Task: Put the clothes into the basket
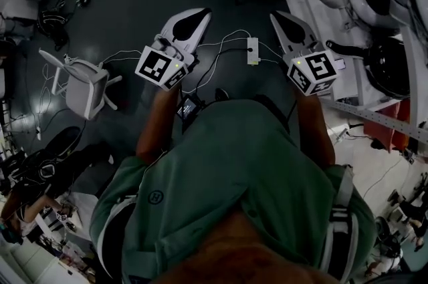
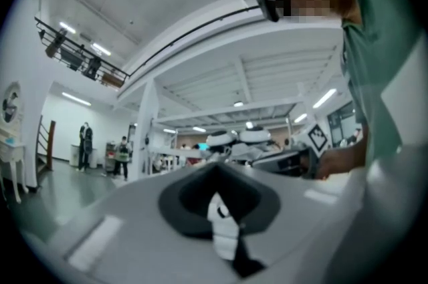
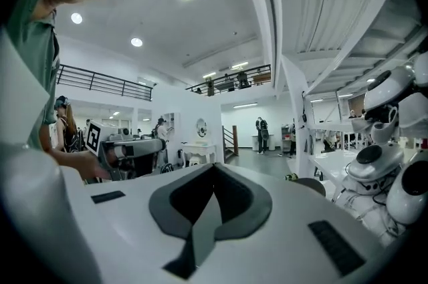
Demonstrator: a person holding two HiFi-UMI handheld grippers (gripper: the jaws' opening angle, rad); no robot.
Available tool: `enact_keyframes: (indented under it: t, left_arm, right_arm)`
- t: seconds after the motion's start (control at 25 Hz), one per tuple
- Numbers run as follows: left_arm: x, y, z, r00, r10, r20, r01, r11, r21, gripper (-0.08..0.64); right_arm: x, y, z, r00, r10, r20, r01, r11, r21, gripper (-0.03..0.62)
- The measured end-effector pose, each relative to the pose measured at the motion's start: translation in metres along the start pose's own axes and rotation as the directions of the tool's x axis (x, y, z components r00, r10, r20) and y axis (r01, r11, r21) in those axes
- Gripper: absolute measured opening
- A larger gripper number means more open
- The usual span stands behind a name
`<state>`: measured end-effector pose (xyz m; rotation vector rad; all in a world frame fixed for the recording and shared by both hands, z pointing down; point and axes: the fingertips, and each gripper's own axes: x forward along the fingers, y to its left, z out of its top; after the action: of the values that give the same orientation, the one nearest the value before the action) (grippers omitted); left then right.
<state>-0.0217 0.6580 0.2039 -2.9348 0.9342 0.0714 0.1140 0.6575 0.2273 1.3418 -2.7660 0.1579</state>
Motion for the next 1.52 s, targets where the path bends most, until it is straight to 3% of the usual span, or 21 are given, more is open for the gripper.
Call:
enact_keyframes:
  t: [0.32,0.84,1.12,1.52]
  left_arm:
    - [0.005,0.046,-0.015,1.000,0.000,0.000,0.000,0.999,-0.033,0.003]
    - [0.087,0.135,-0.028,0.998,0.040,-0.056,-0.041,0.999,-0.006,0.003]
    - [0.120,0.157,-0.029,0.995,0.052,-0.083,-0.051,0.999,0.007,0.003]
    - [0.147,0.187,-0.025,0.997,0.022,-0.076,-0.021,1.000,0.014,0.003]
  right_arm:
    - [0.041,-0.013,-0.006,0.999,-0.016,-0.031,0.016,1.000,0.001,0.006]
    - [0.134,-0.109,-0.002,0.999,0.032,-0.004,-0.032,0.999,0.041,0.005]
    - [0.161,-0.145,0.008,0.998,0.064,0.011,-0.064,0.997,0.037,0.006]
    - [0.176,-0.176,0.002,1.000,0.013,-0.002,-0.013,0.997,0.072,0.005]
